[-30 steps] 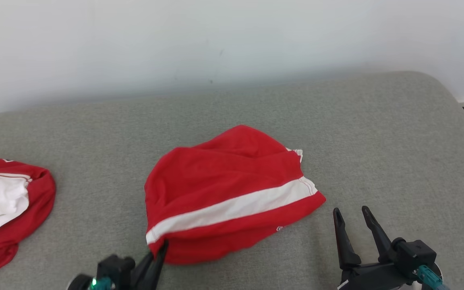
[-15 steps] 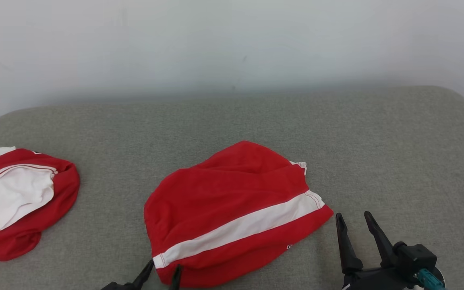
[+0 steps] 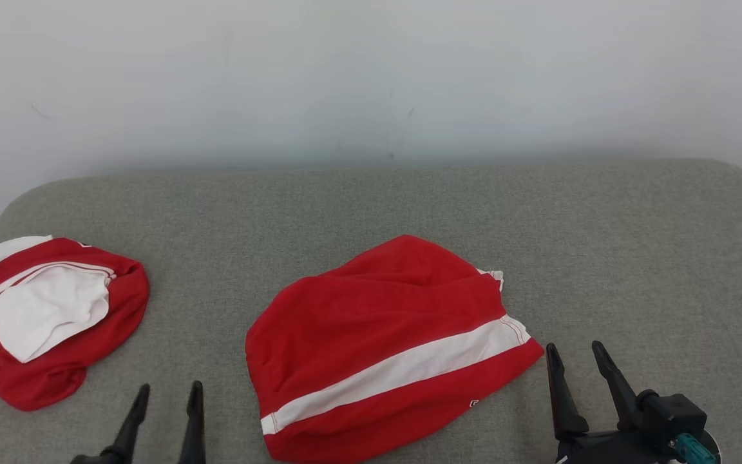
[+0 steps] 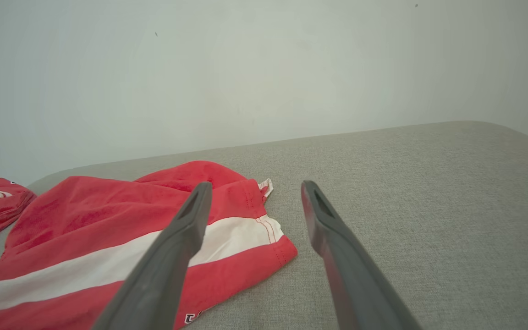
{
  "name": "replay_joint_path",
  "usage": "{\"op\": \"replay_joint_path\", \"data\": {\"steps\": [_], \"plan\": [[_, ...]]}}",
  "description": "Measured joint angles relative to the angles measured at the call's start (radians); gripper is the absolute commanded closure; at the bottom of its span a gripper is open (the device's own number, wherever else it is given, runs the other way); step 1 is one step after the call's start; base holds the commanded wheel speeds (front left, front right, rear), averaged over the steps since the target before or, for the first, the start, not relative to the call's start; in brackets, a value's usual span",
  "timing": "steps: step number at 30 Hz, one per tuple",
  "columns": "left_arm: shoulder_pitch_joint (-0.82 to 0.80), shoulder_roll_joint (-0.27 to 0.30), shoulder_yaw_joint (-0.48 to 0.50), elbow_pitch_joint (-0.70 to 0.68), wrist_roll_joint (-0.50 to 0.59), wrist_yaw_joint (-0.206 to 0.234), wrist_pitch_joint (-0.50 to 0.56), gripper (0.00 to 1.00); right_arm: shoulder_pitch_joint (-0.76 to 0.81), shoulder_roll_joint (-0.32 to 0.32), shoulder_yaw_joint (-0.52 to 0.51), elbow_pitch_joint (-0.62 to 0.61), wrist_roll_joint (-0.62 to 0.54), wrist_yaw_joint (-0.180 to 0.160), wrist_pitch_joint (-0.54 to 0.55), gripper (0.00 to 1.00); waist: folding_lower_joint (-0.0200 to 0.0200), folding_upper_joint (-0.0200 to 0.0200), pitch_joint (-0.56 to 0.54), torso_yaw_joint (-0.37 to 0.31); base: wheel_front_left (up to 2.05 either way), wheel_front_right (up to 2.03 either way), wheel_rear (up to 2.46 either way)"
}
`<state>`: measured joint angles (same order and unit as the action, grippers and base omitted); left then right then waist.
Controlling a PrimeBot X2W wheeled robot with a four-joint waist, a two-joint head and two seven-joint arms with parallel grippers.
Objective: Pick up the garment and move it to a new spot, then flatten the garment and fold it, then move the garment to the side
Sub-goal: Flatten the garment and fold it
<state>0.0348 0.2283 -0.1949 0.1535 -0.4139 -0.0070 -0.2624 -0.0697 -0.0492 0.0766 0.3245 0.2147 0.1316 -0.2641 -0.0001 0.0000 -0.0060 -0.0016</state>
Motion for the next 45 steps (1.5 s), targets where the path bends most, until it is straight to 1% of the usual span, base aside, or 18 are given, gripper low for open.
{"op": "replay_joint_path", "data": {"steps": [5, 12, 19, 31, 38, 45], "plan": [[0.031, -0.02, 0.1, -0.059, 0.076, 0.017, 0.0, 0.0, 0.001, 0.0, -0.013, -0.003, -0.032, 0.0, 0.0, 0.0, 0.0001, 0.0, -0.005, -0.004, 0.0, 0.0, 0.0], [0.046, -0.046, 0.176, -0.054, 0.126, 0.005, 0.0, 0.0, 0.007, 0.0, -0.005, 0.005, -0.085, 0.0, 0.0, 0.0, 0.0001, 0.0, -0.007, -0.008, 0.0, 0.0, 0.0], [0.06, -0.058, 0.197, -0.037, 0.169, -0.036, 0.0, 0.0, 0.012, 0.0, -0.012, 0.002, -0.092, 0.0, 0.0, 0.0, 0.0001, 0.0, -0.007, -0.006, 0.0, 0.0, 0.0], [0.092, -0.081, 0.222, -0.069, 0.221, -0.046, 0.0, 0.0, 0.02, 0.0, -0.02, -0.014, -0.094, 0.0, 0.0, 0.0, 0.0001, 0.0, -0.01, -0.009, 0.0, 0.0, 0.0], [0.099, -0.088, 0.231, -0.076, 0.228, -0.048, 0.0, 0.0, 0.026, 0.0, -0.023, -0.018, -0.095, 0.0, 0.0, 0.0, 0.0001, 0.0, -0.016, -0.009, 0.0, 0.0, 0.0], [0.097, -0.099, 0.229, -0.076, 0.228, -0.065, 0.0, 0.0, 0.022, 0.0, -0.025, -0.028, -0.107, 0.0, 0.0, 0.0, 0.0, 0.0, -0.018, -0.004, 0.0, 0.0, 0.0]]}}
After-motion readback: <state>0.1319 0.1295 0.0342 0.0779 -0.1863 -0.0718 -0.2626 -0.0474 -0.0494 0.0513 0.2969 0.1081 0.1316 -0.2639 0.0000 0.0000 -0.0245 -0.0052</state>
